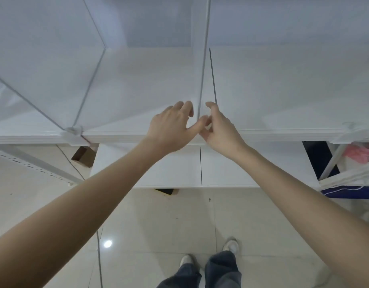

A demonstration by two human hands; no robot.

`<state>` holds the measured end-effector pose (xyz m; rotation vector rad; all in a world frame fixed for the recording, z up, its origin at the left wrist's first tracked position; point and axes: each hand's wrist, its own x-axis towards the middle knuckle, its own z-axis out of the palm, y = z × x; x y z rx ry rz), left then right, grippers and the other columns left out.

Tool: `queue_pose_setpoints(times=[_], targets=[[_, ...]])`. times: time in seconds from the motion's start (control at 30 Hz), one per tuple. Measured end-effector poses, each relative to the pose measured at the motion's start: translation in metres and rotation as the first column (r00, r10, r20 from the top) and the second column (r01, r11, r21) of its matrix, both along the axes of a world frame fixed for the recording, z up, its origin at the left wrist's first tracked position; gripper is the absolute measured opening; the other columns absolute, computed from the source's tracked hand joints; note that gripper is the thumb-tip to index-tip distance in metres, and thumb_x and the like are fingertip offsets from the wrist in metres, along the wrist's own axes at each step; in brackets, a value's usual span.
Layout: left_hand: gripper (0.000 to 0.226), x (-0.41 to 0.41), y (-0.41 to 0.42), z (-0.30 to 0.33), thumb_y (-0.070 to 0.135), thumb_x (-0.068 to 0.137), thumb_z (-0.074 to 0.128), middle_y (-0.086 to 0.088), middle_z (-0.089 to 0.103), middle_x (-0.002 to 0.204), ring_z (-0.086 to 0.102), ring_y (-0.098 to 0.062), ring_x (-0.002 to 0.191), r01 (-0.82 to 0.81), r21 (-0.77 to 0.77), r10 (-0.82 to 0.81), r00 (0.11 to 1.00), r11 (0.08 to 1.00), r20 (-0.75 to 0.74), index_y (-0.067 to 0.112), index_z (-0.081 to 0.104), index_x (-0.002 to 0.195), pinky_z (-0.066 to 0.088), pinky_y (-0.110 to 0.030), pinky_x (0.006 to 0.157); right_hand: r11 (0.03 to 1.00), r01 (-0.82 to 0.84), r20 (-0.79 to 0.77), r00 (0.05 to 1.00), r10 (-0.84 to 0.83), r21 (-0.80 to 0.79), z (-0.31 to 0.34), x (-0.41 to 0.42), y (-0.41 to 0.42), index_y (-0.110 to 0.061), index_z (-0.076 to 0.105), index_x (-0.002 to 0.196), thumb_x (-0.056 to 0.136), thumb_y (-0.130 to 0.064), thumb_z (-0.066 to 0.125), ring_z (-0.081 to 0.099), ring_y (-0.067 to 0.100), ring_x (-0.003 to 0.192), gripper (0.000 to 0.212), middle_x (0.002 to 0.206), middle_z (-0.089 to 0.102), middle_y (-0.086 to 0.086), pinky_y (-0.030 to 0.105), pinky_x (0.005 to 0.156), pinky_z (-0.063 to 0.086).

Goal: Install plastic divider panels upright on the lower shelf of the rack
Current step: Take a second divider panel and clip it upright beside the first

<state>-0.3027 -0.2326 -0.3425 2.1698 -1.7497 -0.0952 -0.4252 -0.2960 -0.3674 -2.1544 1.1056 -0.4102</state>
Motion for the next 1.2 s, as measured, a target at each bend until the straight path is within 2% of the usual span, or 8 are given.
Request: queue_pose_setpoints(times=[0.17, 0.23, 0.3, 0.4, 0.6, 0.8, 1.03, 1.2], targets=[[0.050, 0.003, 0.033, -0.047, 0.062, 0.089, 0.037, 0.008, 0.059, 0.097, 0.058, -0.019, 0.094, -0.092, 0.305, 0.179, 0.946, 0.948, -0.271, 0.019, 0.057, 0.104, 0.041, -0.031, 0.074, 0.947, 0.156, 0.097, 0.977, -0.190, 0.280, -0.036, -0.025, 0.021, -0.010, 0.050, 0.114, 0.090, -0.033, 0.055, 0.057, 0.018, 0.088, 0.033, 0.098, 0.060, 0.003, 0.020, 0.063, 0.041], [0.062, 0.001, 0.035, -0.060, 0.072, 0.082, 0.035, -0.001, 0.063, 0.099, 0.059, -0.022, 0.096, -0.088, 0.464, 0.309, 0.851, 0.881, -0.425, 0.018, 0.058, 0.100, 0.047, -0.039, 0.084, 0.861, 0.216, 0.078, 0.956, -0.282, 0.461, -0.050, -0.027, 0.025, -0.014, 0.055, 0.106, 0.088, -0.041, 0.054, 0.061, 0.021, 0.098, 0.032, 0.098, 0.061, 0.002, 0.025, 0.082, 0.049], [0.070, -0.002, 0.031, -0.069, 0.079, 0.074, 0.035, -0.006, 0.063, 0.104, 0.060, -0.022, 0.097, -0.074, 0.525, 0.433, 0.669, 0.848, -0.604, 0.016, 0.055, 0.098, 0.047, -0.041, 0.092, 0.746, 0.252, 0.054, 0.932, -0.360, 0.617, -0.060, -0.023, 0.024, -0.008, 0.058, 0.109, 0.086, -0.047, 0.052, 0.062, 0.024, 0.104, 0.046, 0.097, 0.060, 0.004, 0.040, 0.095, 0.050], [0.077, -0.005, 0.017, -0.077, 0.072, 0.083, 0.040, -0.006, 0.062, 0.117, 0.061, -0.020, 0.104, -0.133, 0.543, 0.553, 0.343, 0.829, -0.759, 0.008, 0.053, 0.124, 0.051, -0.036, 0.092, 0.598, 0.245, 0.055, 0.897, -0.439, 0.763, -0.069, -0.011, 0.019, -0.002, 0.055, 0.116, 0.085, -0.053, 0.053, 0.062, 0.020, 0.100, 0.060, 0.099, 0.058, 0.006, 0.039, 0.093, 0.051], [0.064, -0.010, -0.010, -0.087, 0.067, 0.081, 0.049, 0.000, 0.066, 0.108, 0.063, -0.013, 0.101, -0.188, 0.534, 0.546, 0.014, 0.825, -0.838, 0.014, 0.059, 0.116, 0.053, -0.031, 0.087, 0.421, 0.095, 0.163, 0.828, -0.537, 0.902, -0.078, 0.011, 0.007, -0.015, 0.062, 0.101, 0.086, -0.043, 0.057, 0.062, 0.017, 0.106, 0.032, 0.106, 0.066, 0.006, 0.034, 0.088, 0.051], [0.061, -0.009, -0.016, -0.094, 0.062, 0.074, 0.062, 0.003, 0.069, 0.113, 0.064, -0.008, 0.101, -0.214, 0.546, 0.531, -0.129, 0.810, -0.838, 0.017, 0.065, 0.116, 0.053, -0.026, 0.080, 0.288, -0.024, 0.229, 0.667, -0.709, 0.957, -0.082, 0.006, -0.003, -0.013, 0.063, 0.095, 0.087, -0.026, 0.043, 0.064, 0.018, 0.105, 0.025, 0.097, 0.069, 0.005, 0.037, 0.094, 0.048], [0.046, -0.007, -0.021, -0.092, 0.057, 0.078, 0.063, 0.003, 0.071, 0.101, 0.065, -0.006, 0.098, -0.195, 0.578, 0.557, -0.157, 0.792, -0.816, 0.016, 0.065, 0.099, 0.052, -0.026, 0.087, 0.250, 0.041, 0.155, 0.684, -0.712, 0.967, -0.078, 0.011, -0.010, -0.016, 0.065, 0.100, 0.078, -0.041, 0.068, 0.065, 0.015, 0.091, 0.033, 0.096, 0.065, 0.003, 0.032, 0.082, 0.054], [0.044, -0.010, -0.023, -0.091, 0.055, 0.080, 0.062, 0.004, 0.069, 0.099, 0.064, -0.005, 0.097, -0.198, 0.584, 0.555, -0.185, 0.787, -0.811, 0.016, 0.064, 0.099, 0.051, -0.026, 0.088, 0.263, 0.096, 0.124, 0.695, -0.708, 0.960, -0.074, 0.011, -0.013, -0.009, 0.062, 0.105, 0.080, -0.036, 0.070, 0.064, 0.015, 0.078, 0.037, 0.085, 0.062, 0.002, 0.030, 0.086, 0.056]])
